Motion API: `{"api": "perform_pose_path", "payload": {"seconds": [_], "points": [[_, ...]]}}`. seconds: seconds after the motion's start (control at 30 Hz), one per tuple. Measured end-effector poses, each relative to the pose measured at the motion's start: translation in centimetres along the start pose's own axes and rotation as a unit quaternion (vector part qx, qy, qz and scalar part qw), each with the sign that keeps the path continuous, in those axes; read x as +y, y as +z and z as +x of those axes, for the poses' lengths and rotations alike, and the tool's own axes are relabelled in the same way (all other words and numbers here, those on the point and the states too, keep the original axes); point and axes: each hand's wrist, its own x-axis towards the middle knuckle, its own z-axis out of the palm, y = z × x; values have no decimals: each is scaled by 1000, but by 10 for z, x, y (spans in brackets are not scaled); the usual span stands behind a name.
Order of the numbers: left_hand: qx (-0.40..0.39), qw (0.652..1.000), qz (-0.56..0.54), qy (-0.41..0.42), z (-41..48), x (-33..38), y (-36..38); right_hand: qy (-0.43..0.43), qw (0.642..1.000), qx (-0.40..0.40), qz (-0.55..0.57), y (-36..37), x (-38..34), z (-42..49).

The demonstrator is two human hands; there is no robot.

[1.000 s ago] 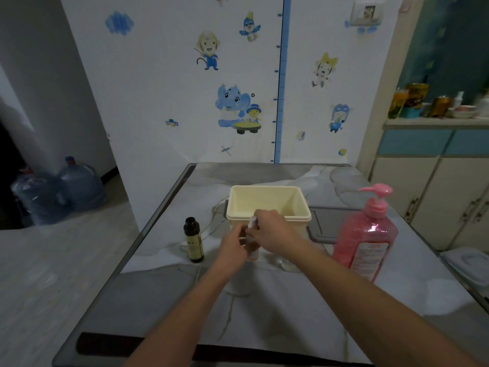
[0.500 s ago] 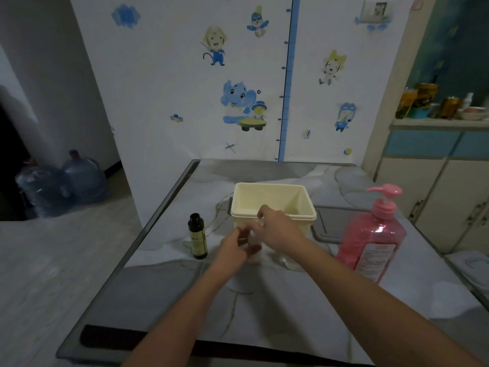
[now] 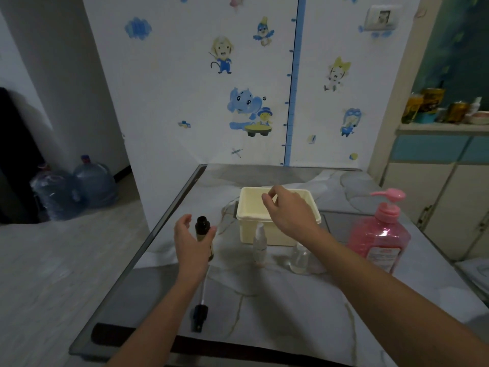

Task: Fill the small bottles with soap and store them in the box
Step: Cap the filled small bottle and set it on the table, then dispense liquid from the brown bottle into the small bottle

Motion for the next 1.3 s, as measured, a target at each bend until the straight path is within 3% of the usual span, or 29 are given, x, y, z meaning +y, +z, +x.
{"api": "perform_pose_path", "payload": {"seconds": [0.13,0.23,0.43,0.57,0.73,0.87,1.0,1.3], "points": [[-31,998,13,-62,4,-8,7,-2,1000,-1,3,-3,4,-4],[-3,999,28,-47,8,-3,7,-2,1000,8,-1,-11,7,-6],[1,996,-13,93,10,45,17,-52,995,34,82,-46,8,-5],[-24,979,15,202,4,84,43,-80,984,129,89,-85,15,5],[-123,961,19,247,-20,116,83,48,973,209,85,-140,50,8],[-214,954,17,211,-40,128,111,154,971,155,94,-158,79,-2],[-255,937,31,237,-59,127,130,245,926,83,274,-154,94,-9],[-286,923,18,257,-76,137,145,297,900,28,318,-151,97,-15]]}}
